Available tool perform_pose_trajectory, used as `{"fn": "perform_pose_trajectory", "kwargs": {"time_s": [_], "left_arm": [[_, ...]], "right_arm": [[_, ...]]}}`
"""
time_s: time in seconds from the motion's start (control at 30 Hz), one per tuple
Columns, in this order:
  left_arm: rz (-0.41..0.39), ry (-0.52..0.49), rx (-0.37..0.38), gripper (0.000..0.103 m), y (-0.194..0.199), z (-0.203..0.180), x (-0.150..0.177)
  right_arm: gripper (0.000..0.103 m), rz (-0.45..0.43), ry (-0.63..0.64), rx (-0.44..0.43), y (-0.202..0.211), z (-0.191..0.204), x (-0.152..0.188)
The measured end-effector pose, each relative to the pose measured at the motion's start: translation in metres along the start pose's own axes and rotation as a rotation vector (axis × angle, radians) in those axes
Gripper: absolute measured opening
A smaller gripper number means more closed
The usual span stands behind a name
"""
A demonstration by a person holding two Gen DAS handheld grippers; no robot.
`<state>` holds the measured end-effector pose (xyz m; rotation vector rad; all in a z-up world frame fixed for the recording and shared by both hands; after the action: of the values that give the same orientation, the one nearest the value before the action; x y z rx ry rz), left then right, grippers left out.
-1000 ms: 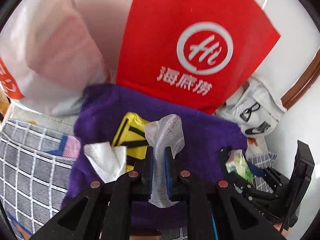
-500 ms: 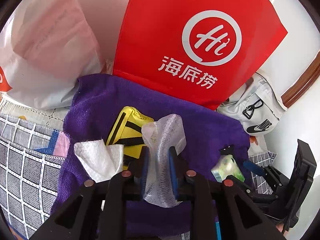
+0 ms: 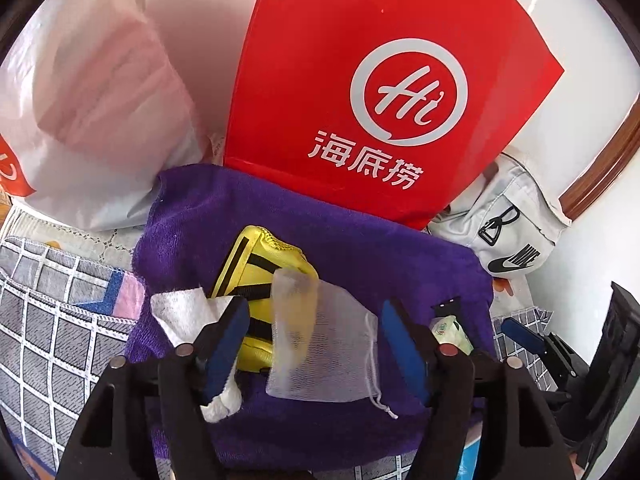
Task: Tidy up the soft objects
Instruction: 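Open the left tool to drop the mesh bag on the towel while the right tool releases the green pack, then move both tools back to the items beside the blue star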
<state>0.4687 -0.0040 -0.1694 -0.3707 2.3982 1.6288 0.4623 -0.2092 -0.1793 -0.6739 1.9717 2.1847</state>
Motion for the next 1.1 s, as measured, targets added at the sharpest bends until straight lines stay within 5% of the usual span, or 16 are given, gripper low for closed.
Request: {"fn": "perform_pose_trajectory", "kwargs": {"time_s": [0.4, 0.6, 0.93, 1.03, 1.1], "left_arm": [[-0.033, -0.067, 0.007, 0.07, 0.044, -0.019, 0.028], [-0.057, -0.075, -0.023, 0.07, 0.074, -0.016, 0.069], [0.028, 0.018, 0.06, 0.07, 0.083, 0.029, 0.154], [0.029, 0.059, 0.069, 0.07, 0.085, 0.046, 0.179], [0.034, 0.064, 0.066, 0.07, 0.086, 0.053, 0.193]], "right_arm": [[0.079, -0.068, 0.005, -0.028, 0.065, 0.022, 0.041], [0.063, -0.072, 0.046, -0.027, 0.083, 0.045, 0.086], [0.061, -0.007, 0.192, -0.058, 0.073, 0.104, 0.157], [0.054, 0.018, 0.217, -0.002, 0.059, 0.115, 0.165], [0.039, 0.048, 0.227, 0.042, 0.046, 0.12, 0.169]]}}
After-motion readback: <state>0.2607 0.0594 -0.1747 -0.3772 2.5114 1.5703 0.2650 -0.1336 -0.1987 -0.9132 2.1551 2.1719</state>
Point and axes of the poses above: each gripper's, at about its wrist camera, not at the fingertips, and y roughly against the way its jaws point, z to its left, x to its underside, the point moved 3 cm from there along -y, roughly the way its jaws point, and after that the axes turned 15 degrees about z, right-handed, at the moved point
